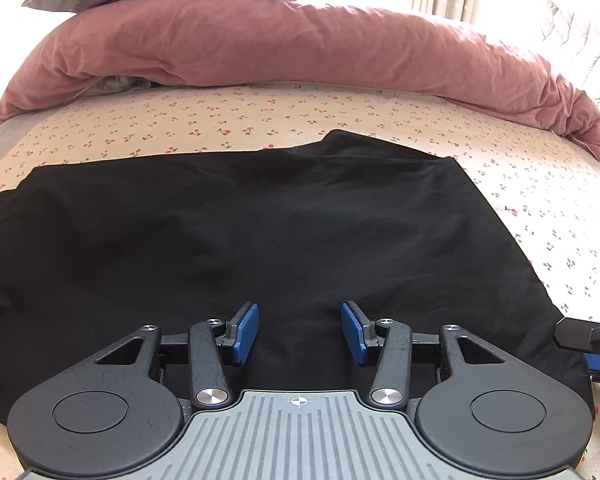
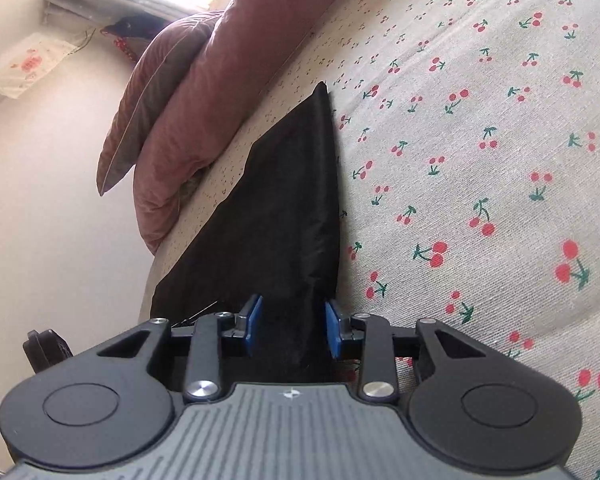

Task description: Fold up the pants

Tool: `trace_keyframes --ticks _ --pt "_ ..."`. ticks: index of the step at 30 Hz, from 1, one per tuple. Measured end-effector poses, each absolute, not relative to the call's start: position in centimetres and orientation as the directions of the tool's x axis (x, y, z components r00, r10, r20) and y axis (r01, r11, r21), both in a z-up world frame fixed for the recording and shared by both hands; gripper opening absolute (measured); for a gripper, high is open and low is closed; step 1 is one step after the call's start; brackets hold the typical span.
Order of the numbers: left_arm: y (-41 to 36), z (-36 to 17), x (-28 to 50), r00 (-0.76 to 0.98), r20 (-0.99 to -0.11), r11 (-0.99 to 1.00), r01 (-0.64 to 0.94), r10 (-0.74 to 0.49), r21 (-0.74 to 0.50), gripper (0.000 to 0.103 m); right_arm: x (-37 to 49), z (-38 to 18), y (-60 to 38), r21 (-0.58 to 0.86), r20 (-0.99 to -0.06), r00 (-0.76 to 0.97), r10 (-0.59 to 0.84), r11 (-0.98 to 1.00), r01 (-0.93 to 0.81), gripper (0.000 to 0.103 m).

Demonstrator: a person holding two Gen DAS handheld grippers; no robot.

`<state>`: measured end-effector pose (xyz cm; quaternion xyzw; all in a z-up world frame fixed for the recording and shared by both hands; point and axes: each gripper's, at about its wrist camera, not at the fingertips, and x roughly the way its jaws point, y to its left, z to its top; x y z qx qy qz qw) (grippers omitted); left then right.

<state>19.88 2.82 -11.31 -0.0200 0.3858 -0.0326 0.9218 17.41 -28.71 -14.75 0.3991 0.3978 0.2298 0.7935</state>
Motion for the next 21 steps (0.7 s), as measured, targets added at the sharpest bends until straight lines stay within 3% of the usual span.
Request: trace_keyframes --ticks 4,7,9,12,21 --pt "2.7 -11.3 20.0 0.699 -0.712 0.997 0.043 -0.072 -0.059 0.046 17.5 -15.0 -28.3 0.796 -0.479 0.569 0.668 0.604 -0.039 0.024" --pt "2.6 -11.3 20.0 0.7 -0.71 0.997 0.043 -0.071 -0.057 0.046 17.7 -15.1 -27.9 0.768 -0.517 0.554 0.653 0.64 -0.038 0.015" --pt "2.6 -11.3 20.0 0.701 -0.71 0.998 0.043 -0.068 -0.053 0.046 17.7 -15.1 -28.0 0.769 -0.518 0.552 0.653 0.638 -0.033 0.014" --pt "2.5 -11.4 20.0 0.702 -0.709 0.998 0.042 -0.063 -0.047 0.046 17.4 -14.7 -27.6 0.731 -0.538 0.57 0.621 0.681 -0.052 0.0" --pt "2.3 -11.4 20.0 0.703 -0.709 0.998 0.039 -0.056 -0.04 0.047 16.6 -12.5 -25.6 0.633 -0.525 0.642 0.558 0.76 -0.143 0.0"
